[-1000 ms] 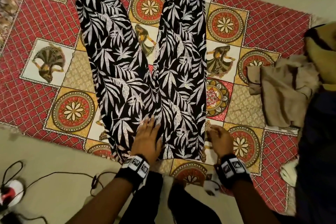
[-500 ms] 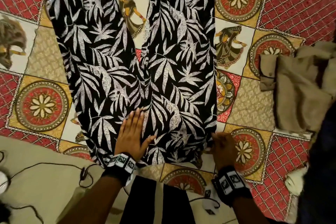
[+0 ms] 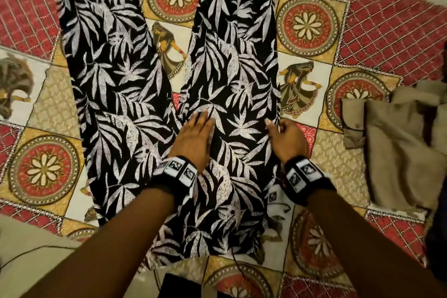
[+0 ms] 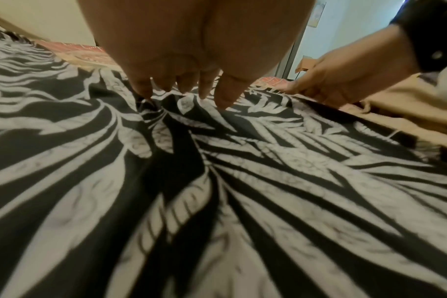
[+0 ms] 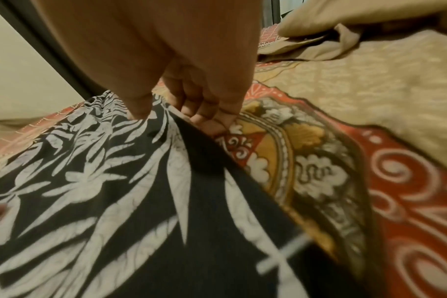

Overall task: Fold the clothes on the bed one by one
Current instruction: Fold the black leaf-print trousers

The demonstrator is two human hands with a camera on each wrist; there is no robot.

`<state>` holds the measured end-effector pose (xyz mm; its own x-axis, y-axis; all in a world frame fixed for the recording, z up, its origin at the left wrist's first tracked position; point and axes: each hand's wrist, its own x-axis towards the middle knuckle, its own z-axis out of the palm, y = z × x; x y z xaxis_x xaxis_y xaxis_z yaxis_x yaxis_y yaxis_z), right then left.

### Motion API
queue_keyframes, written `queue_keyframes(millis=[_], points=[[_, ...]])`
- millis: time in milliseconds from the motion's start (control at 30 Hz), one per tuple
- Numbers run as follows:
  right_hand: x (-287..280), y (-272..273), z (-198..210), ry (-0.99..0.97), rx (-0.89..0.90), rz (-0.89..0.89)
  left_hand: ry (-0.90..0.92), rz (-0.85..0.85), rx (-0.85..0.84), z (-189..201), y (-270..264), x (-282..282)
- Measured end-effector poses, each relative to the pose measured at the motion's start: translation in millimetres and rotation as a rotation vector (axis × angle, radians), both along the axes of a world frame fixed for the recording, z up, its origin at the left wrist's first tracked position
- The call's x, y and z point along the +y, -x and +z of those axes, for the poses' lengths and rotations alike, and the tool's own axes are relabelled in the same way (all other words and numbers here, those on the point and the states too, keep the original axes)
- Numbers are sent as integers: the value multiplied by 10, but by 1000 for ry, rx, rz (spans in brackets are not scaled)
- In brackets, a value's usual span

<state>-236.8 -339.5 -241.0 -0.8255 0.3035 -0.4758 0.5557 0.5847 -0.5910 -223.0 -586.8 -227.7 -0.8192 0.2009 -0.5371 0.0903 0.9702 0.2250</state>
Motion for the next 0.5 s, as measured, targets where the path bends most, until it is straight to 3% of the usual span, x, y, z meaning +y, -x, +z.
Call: queue_keyframes(millis=[133,333,500], points=[[169,251,-53,-29,-10,12,25,-70,-31,-94,285,-2],[517,142,-93,-98,-16,-145,125,-11,-23,70,269,-102],[359,782,170,-57,140,-85,198,-63,50,381,1192,-14]])
